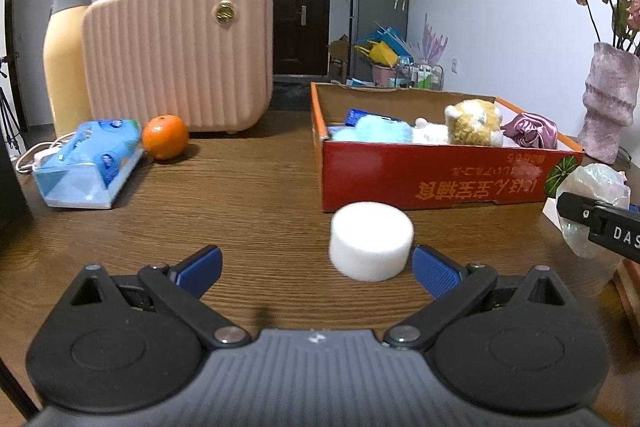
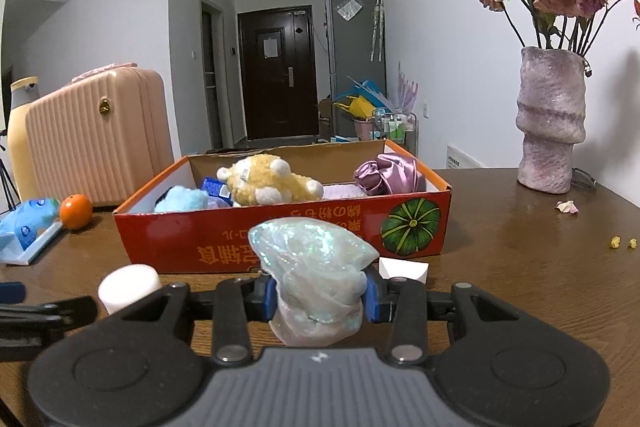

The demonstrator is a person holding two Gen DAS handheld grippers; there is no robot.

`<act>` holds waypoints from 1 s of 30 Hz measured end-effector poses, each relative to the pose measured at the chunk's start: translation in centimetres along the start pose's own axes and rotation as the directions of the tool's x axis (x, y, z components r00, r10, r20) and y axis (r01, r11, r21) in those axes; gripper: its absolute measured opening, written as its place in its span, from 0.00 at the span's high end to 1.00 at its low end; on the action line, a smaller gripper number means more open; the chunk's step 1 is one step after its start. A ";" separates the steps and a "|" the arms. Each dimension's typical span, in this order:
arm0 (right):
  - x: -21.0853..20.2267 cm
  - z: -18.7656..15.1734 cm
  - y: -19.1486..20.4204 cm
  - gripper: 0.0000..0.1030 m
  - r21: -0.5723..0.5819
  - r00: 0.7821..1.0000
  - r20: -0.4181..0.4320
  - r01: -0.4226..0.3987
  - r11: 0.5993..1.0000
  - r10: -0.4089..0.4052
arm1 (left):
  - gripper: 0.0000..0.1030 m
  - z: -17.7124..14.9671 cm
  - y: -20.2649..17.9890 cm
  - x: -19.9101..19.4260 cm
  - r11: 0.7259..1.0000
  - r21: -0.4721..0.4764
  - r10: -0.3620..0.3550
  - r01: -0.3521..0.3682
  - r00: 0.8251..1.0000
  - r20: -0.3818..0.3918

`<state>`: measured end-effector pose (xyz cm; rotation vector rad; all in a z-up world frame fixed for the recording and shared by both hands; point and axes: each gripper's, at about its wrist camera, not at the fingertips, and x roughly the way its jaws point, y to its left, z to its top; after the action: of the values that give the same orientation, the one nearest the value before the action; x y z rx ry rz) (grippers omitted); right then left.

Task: Organize soft objects
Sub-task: 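Grasp the white round sponge with the left tool while the right tool holds the bag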

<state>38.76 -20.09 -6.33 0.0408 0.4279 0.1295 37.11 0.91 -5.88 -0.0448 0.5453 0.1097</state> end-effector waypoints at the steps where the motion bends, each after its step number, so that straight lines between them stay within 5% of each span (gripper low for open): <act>1: 0.0 0.0 0.0 0.62 -0.001 1.000 0.000 -0.002 1.000 0.002 | 0.00 0.1 -0.3 0.3 1.000 0.000 -0.004 0.004 1.000 -0.006; 26: 1.1 -0.2 -0.3 0.61 0.008 0.998 -0.032 -0.056 0.998 0.057 | 0.01 1.4 -3.0 6.0 0.997 0.072 0.011 -0.003 0.993 -0.121; 30: 1.2 -0.1 -0.3 0.61 0.013 0.998 -0.036 -0.054 0.998 0.054 | 0.22 1.5 -2.9 6.0 0.997 0.074 -0.001 0.010 0.993 -0.119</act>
<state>39.84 -20.27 -6.97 0.0623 0.4645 0.1810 43.33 -1.36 -7.70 0.0202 0.6681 0.0817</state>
